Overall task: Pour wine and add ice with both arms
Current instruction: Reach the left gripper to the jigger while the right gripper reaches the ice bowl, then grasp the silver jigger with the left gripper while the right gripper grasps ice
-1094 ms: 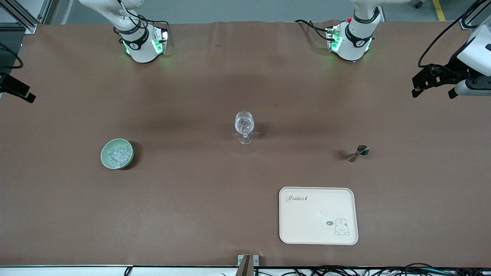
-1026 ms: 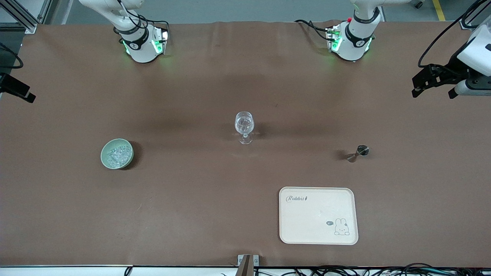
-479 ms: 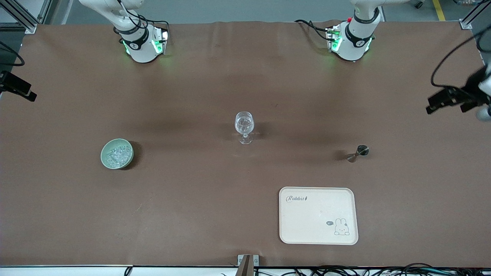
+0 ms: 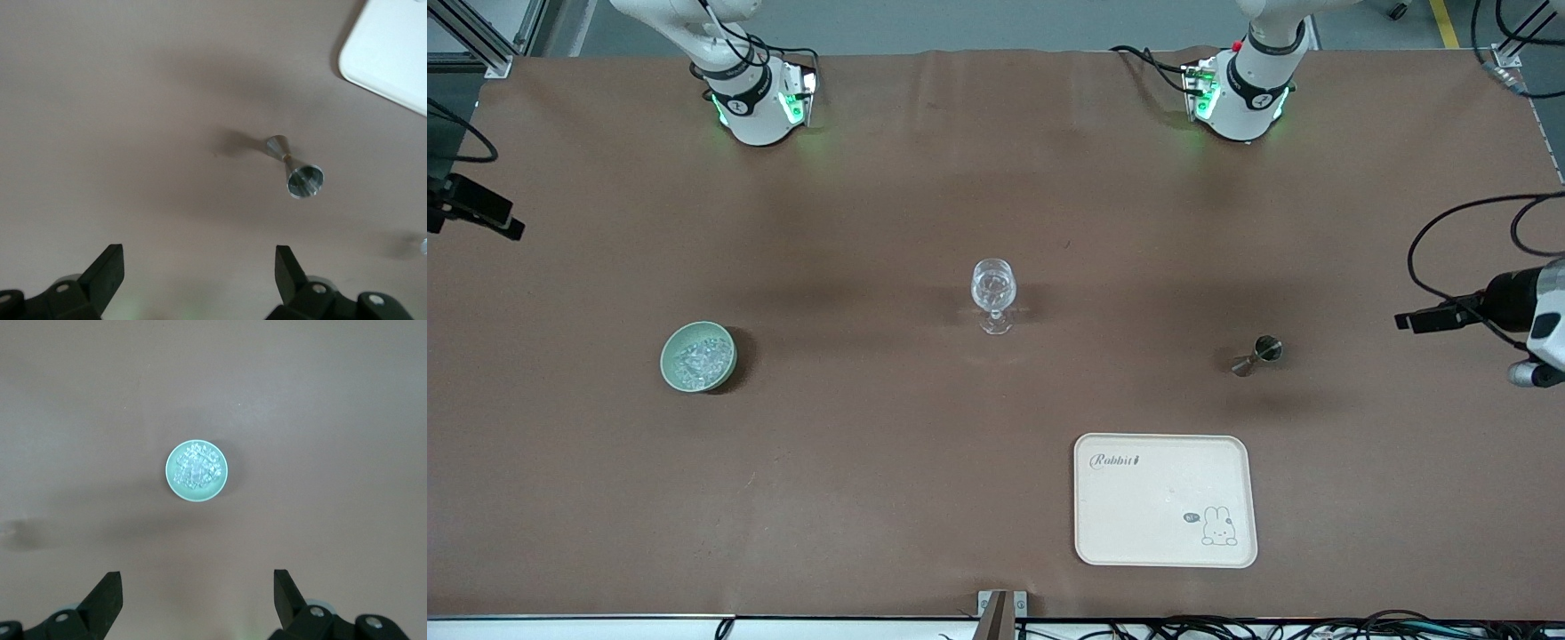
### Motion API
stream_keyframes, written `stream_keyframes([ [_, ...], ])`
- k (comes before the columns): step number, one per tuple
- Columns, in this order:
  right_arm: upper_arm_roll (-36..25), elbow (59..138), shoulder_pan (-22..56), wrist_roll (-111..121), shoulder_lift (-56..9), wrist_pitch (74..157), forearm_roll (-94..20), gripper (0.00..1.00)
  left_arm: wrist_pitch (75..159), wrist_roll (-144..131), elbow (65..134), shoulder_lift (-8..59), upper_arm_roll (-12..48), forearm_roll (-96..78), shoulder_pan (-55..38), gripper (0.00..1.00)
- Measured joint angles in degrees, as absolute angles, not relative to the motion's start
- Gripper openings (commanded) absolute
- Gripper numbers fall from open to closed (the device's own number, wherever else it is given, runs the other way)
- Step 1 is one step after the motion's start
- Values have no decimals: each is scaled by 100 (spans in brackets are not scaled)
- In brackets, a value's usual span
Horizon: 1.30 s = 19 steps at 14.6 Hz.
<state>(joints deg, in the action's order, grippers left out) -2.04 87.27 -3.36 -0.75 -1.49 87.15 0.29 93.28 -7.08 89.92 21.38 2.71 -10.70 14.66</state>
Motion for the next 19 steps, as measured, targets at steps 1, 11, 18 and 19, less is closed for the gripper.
stream_keyframes([
  [1,-204,8996,-336,-74,-190,9031,28,100,9326,-869,8989,2358,270,-1324,1587,96],
  [11,-177,11606,-318,-71,-1092,12659,27,100,9322,-3307,8901,4064,296,-3765,1996,79],
  [18,-139,11927,-258,-166,-2182,14134,26,89,9313,-3702,8897,4602,358,-4529,1923,76],
  [19,-138,11939,-234,-174,-2206,14140,26,81,9313,-3703,8897,4656,368,-4551,1907,76],
])
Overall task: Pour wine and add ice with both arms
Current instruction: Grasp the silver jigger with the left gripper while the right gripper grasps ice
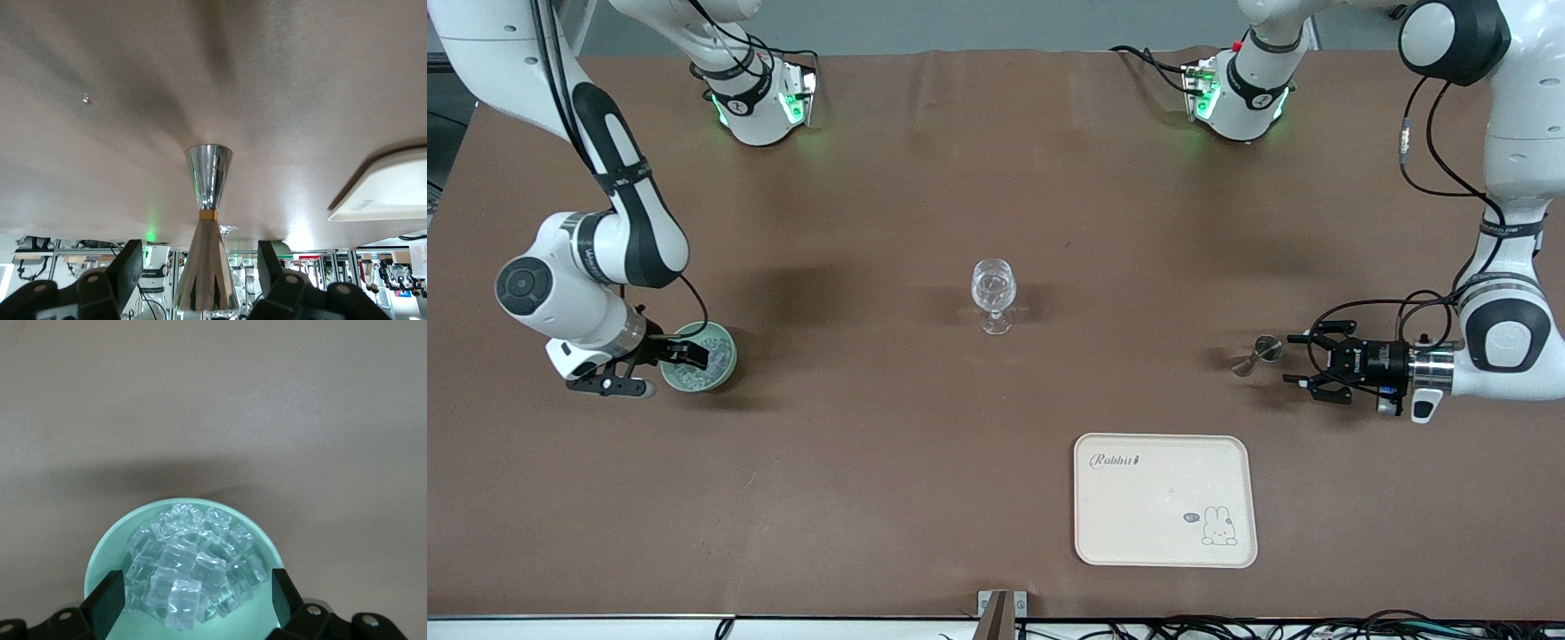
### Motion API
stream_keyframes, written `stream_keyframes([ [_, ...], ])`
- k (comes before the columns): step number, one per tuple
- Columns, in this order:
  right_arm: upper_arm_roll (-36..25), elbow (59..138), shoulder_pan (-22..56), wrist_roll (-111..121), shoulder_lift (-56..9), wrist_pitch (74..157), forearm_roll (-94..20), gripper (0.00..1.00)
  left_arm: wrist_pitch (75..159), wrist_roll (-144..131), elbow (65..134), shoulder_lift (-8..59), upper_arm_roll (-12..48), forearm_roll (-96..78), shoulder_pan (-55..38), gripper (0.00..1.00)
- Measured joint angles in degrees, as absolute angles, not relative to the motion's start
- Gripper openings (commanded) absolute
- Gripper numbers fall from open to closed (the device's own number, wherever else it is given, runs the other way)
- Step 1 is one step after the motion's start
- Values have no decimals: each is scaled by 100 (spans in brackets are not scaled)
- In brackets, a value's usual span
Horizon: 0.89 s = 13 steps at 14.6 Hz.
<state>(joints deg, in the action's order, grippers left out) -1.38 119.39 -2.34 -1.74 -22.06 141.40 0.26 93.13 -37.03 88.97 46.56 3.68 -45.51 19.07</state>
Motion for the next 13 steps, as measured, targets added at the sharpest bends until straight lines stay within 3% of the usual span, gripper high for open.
stream_keyframes([
  [3,-138,11975,-194,-184,-2204,14140,26,60,9305,-3703,8897,4767,419,-4671,1829,74],
  [7,-139,12182,-190,-187,-2205,14357,26,51,9305,-3699,8896,4862,448,-4693,1746,66],
  [9,-141,12227,-190,-188,-2204,14371,26,49,9305,-3672,8896,4881,449,-4693,1748,60],
  [13,-141,12231,-190,-202,-2204,14371,26,47,9305,-3586,8895,4967,457,-4831,1744,58],
])
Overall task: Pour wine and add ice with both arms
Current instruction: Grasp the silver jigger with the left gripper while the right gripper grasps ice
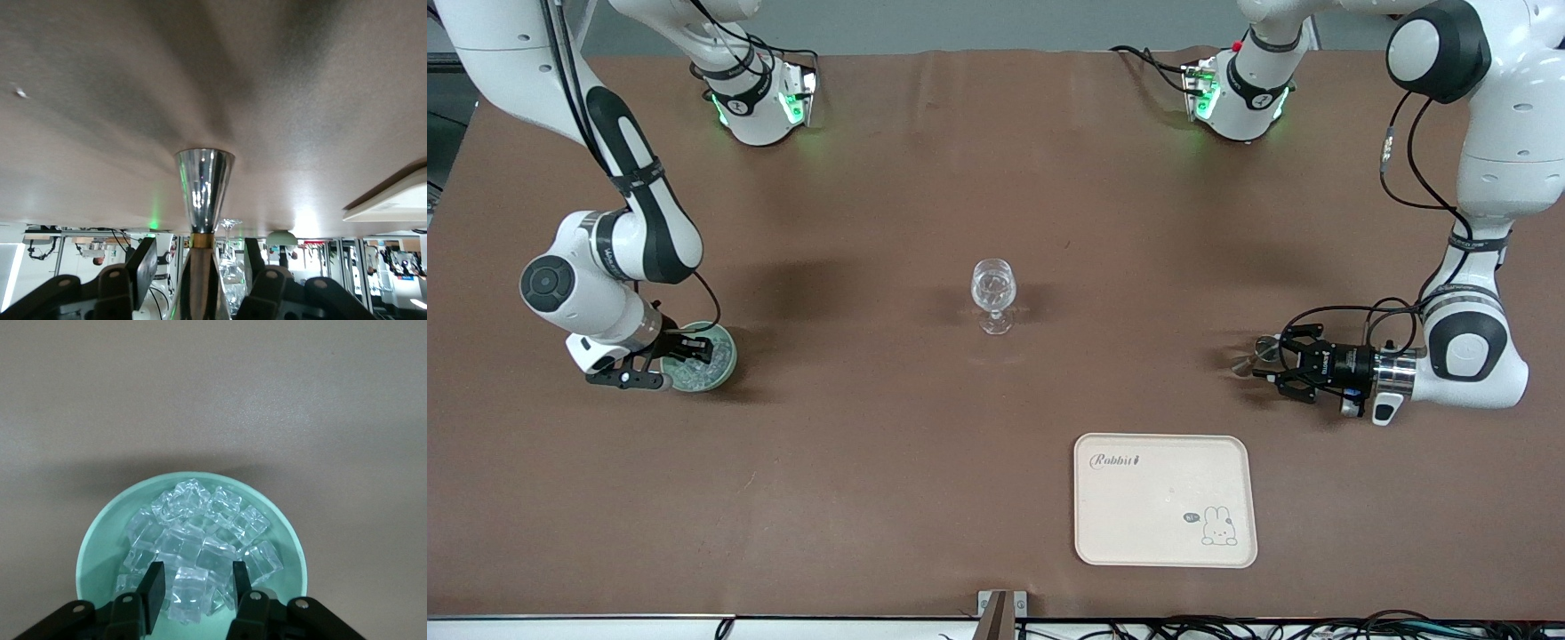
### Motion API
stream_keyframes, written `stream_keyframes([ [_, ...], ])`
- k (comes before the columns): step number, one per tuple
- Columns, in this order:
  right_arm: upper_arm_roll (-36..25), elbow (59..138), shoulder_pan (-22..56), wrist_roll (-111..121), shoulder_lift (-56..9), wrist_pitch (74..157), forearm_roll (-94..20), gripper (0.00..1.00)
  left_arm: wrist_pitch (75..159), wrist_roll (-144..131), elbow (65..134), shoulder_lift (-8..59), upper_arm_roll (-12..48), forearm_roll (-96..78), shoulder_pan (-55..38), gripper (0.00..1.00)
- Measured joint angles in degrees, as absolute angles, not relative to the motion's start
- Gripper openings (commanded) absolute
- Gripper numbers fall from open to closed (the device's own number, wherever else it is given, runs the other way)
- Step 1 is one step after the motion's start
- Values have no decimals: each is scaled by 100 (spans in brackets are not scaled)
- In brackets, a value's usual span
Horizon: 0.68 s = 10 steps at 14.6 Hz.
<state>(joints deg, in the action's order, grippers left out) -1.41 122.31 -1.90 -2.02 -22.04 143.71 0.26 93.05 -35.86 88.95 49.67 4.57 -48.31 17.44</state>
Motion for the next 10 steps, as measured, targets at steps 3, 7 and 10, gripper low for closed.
stream_keyframes([
  [3,-141,12233,-190,-215,-2204,14370,26,47,9306,-3488,8894,5026,470,-4867,1704,52],
  [7,-141,12244,-189,-300,-2204,14369,26,41,9307,-3484,8889,5049,471,-4868,1695,40],
  [10,-141,12254,-188,-319,-2204,14369,26,39,9308,-3482,8885,5052,472,-4868,1695,36],
])
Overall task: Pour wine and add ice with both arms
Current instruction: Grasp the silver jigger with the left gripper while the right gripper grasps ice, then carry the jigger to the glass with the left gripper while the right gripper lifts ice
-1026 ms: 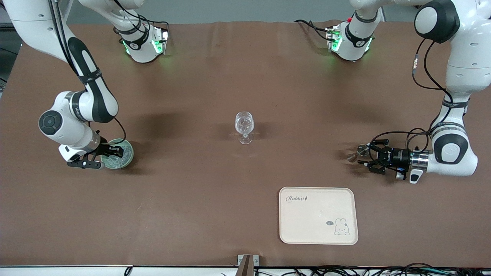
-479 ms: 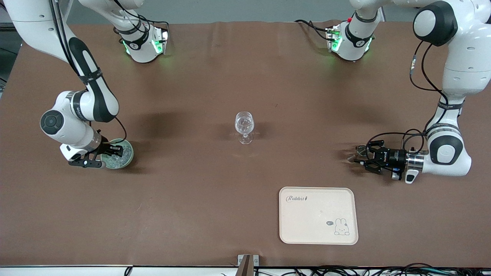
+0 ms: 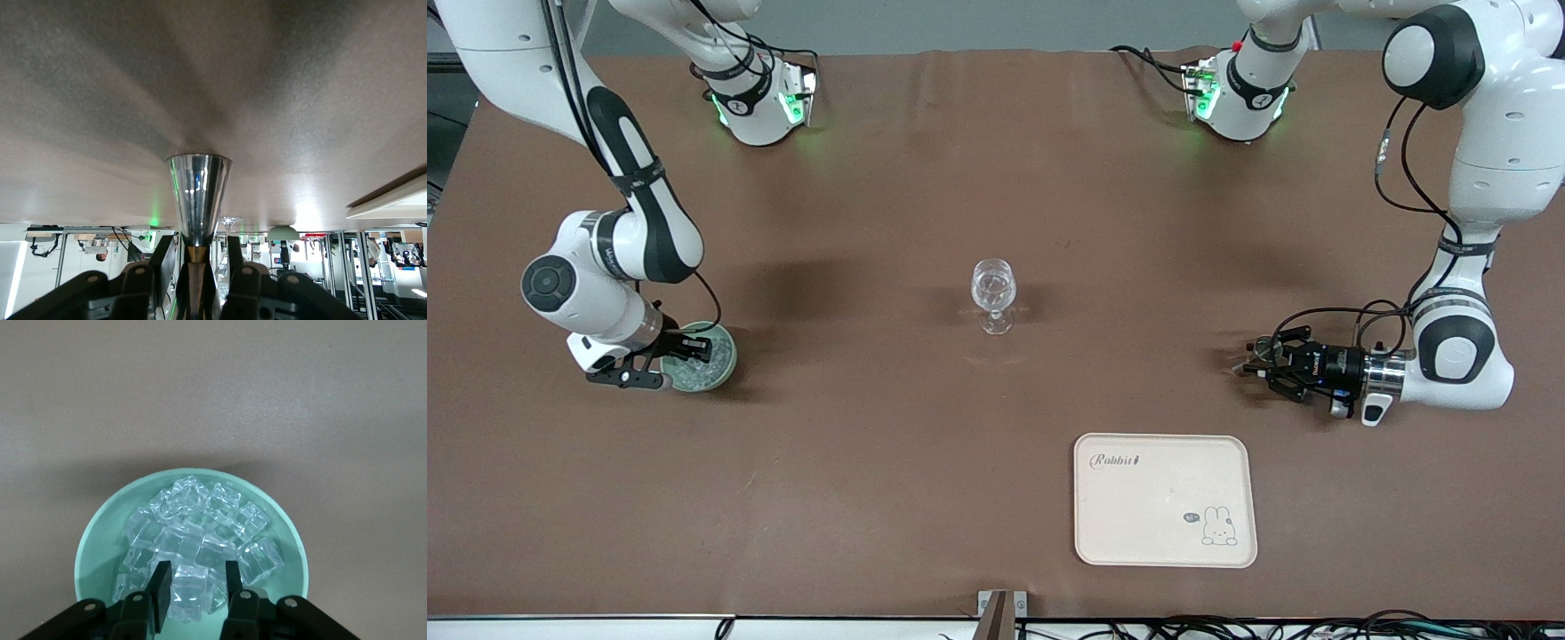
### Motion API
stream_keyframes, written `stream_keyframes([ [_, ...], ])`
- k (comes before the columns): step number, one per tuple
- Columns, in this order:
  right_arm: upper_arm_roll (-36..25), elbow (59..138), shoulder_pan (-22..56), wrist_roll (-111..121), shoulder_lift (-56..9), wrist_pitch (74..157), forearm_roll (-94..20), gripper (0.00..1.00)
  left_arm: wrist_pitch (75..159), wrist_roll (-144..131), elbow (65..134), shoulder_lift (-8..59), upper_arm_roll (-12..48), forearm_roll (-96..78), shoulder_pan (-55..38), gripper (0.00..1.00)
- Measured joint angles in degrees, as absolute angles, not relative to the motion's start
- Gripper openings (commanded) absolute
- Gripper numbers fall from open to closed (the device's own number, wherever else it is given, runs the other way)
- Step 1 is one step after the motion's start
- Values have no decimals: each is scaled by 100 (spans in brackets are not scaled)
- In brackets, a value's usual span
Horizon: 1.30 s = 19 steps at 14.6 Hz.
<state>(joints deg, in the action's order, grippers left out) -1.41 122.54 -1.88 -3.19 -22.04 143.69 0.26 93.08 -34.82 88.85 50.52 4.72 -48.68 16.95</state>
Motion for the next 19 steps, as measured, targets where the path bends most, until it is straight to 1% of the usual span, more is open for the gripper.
stream_keyframes([
  [2,-141,12256,-188,-324,-2204,14369,26,39,9309,-3482,8885,5079,471,-4868,1695,34],
  [4,-141,12259,-188,-327,-2204,14369,26,39,9309,-3463,8884,5136,471,-4868,1695,28],
  [6,-139,12261,-187,-329,-2204,14369,26,37,9311,-3435,8883,5164,471,-4868,1695,20],
  [8,-139,12262,-186,-331,-2204,14369,26,32,9292,-3435,8868,5163,473,-4868,1698,10],
  [9,-139,12263,-186,-332,-2204,14369,26,28,9295,-3434,8855,5164,473,-4868,1698,7],
  [10,-138,12263,-186,-337,-2204,14369,26,27,9298,-3434,8846,5164,473,-4868,1698,3],
  [12,-138,12264,-185,-344,-2204,14369,25,22,9298,-3434,8828,5164,473,-4868,1698,1],
  [15,-138,12266,-185,-367,-2204,14368,25,8,9225,-3435,8787,5160,588,-4870,1708,1],
  [16,-138,12266,-184,-416,-2203,14368,25,5,9177,-3436,8769,5153,680,-4874,1713,1],
  [19,-117,12246,-176,-521,-2194,14234,25,1,9075,-3645,8705,5053,1107,-4892,1713,0],
])
